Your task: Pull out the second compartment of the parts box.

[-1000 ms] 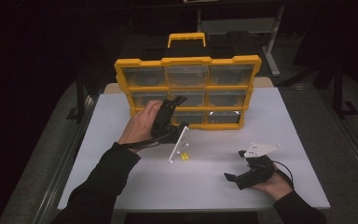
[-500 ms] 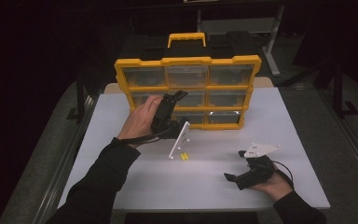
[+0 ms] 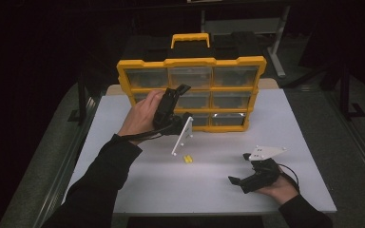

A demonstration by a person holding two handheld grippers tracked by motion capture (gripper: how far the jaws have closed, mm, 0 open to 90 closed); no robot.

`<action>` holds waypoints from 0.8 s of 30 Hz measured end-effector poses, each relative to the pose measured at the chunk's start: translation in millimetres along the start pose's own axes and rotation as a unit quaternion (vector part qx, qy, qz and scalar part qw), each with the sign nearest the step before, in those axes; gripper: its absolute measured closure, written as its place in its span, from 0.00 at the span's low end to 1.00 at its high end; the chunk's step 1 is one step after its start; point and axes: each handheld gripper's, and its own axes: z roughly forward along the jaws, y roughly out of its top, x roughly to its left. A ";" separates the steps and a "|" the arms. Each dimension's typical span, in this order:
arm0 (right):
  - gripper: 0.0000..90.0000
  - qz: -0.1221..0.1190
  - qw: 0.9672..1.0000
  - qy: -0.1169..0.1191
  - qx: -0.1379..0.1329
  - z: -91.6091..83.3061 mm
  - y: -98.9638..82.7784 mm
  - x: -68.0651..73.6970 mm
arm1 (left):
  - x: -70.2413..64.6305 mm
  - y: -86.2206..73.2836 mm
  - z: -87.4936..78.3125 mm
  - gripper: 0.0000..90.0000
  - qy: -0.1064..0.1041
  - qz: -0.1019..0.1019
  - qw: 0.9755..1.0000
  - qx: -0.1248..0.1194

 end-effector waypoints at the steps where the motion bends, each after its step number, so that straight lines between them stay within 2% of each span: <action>1: 0.00 0.000 1.000 0.000 0.000 0.0 0.0 0.0 | 1.0 0.0 -0.1 0.00 0.001 0.000 1.000 0.001; 24: 0.00 -0.001 1.000 -0.001 -0.003 -0.5 -0.1 0.2 | 28.7 -4.5 5.8 0.00 0.015 0.019 1.000 0.002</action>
